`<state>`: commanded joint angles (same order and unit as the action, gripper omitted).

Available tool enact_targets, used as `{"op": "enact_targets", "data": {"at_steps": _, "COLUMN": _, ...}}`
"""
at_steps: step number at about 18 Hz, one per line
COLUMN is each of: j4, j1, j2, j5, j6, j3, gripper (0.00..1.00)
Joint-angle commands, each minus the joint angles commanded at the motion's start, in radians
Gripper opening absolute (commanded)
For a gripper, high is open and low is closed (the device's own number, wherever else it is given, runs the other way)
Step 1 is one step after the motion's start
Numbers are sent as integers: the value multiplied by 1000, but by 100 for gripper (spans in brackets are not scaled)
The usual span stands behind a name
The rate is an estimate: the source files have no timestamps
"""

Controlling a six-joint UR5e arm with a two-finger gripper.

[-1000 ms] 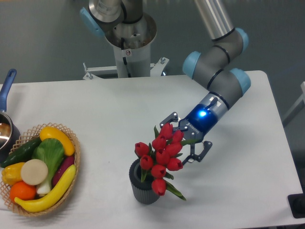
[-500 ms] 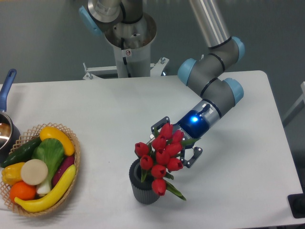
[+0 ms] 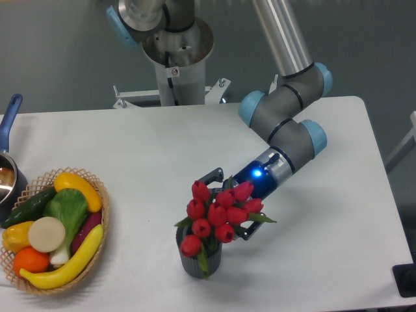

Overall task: Pick up the flowers from the vase
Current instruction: 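Close the gripper around the tulip stems just above the vase rim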

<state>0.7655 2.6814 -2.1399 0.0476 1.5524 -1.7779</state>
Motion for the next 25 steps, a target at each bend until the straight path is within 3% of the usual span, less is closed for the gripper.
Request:
{"op": "enact_targets", "data": {"at_steps": 2, "j4": 0, "j1": 0, "j2": 0, "j5": -2, "j6": 2, "j3": 0, "gripper": 63}}
{"op": "enact_targets", "data": {"at_steps": 3, "j4": 2, "j1": 0, "j2": 0, "j5": -2, "j6": 0, "j3": 0, "gripper": 46}}
{"op": "enact_targets", "data": {"at_steps": 4, "j4": 2, "j1": 0, "j2": 0, "j5": -2, "j6": 0, "j3": 0, "gripper": 37}}
{"op": "enact_targets", "data": {"at_steps": 7, "j4": 0, "j1": 0, "j2": 2, "j5": -2, "j6": 0, "j3": 2, "gripper": 18}}
{"op": "enact_targets", "data": {"at_steps": 15, "j4": 2, "j1": 3, "j2": 17, "j5": -28, "j6": -11, "j3": -5, "gripper": 18}}
{"op": "enact_targets", "data": {"at_steps": 25, "j4": 2, "j1": 20, "j2": 127, "j5": -60, "j6": -179, "j3": -5, "gripper": 18}}
